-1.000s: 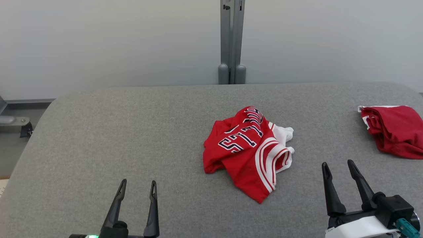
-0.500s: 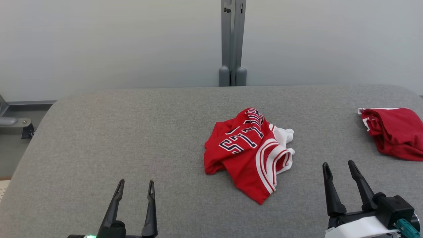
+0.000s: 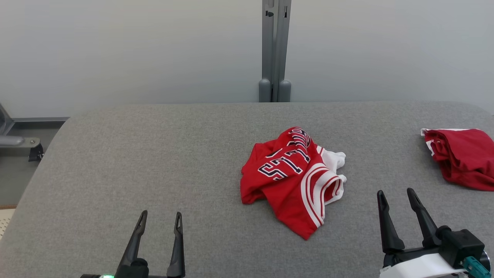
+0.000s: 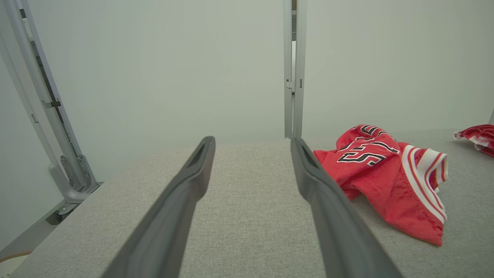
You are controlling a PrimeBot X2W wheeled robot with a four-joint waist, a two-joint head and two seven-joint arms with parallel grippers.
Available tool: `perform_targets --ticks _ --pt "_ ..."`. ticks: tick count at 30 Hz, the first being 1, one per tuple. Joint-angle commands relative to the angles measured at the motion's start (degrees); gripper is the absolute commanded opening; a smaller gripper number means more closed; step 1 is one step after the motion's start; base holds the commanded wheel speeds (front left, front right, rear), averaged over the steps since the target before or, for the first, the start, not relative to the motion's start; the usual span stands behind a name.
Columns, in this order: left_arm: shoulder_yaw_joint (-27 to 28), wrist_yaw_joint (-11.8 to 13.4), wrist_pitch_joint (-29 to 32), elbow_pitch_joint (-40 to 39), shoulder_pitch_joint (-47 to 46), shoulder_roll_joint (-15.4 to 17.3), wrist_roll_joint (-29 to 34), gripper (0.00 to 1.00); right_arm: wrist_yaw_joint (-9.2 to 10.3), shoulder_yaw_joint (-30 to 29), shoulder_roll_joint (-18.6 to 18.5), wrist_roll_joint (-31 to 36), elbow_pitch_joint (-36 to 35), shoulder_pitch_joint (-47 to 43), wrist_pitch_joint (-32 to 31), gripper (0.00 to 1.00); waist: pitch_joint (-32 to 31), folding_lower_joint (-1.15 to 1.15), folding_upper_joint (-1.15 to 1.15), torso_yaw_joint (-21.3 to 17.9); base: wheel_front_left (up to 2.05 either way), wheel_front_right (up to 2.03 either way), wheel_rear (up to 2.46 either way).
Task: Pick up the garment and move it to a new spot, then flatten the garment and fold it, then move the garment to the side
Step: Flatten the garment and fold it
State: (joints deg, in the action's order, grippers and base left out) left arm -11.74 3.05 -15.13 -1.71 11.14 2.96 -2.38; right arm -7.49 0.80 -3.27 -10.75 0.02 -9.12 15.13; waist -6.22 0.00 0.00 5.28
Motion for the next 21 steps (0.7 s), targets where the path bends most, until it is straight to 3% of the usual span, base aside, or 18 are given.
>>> perform_targets --ticks 1,21 --pt "0.0 -0.1 0.0 0.0 0.8 0.0 0.5 1.00 0.00 -0.1 0.0 -0.1 -0.2 -0.6 0.0 1.00 0.0 0.00 0.00 0.0 0.00 0.00 0.00" --pt "0.0 -0.2 0.0 -0.4 1.3 -0.1 0.5 1.00 0.00 0.0 0.1 0.0 0.0 -0.9 0.0 1.00 -0.1 0.00 0.00 -0.3 0.00 0.00 0.00"
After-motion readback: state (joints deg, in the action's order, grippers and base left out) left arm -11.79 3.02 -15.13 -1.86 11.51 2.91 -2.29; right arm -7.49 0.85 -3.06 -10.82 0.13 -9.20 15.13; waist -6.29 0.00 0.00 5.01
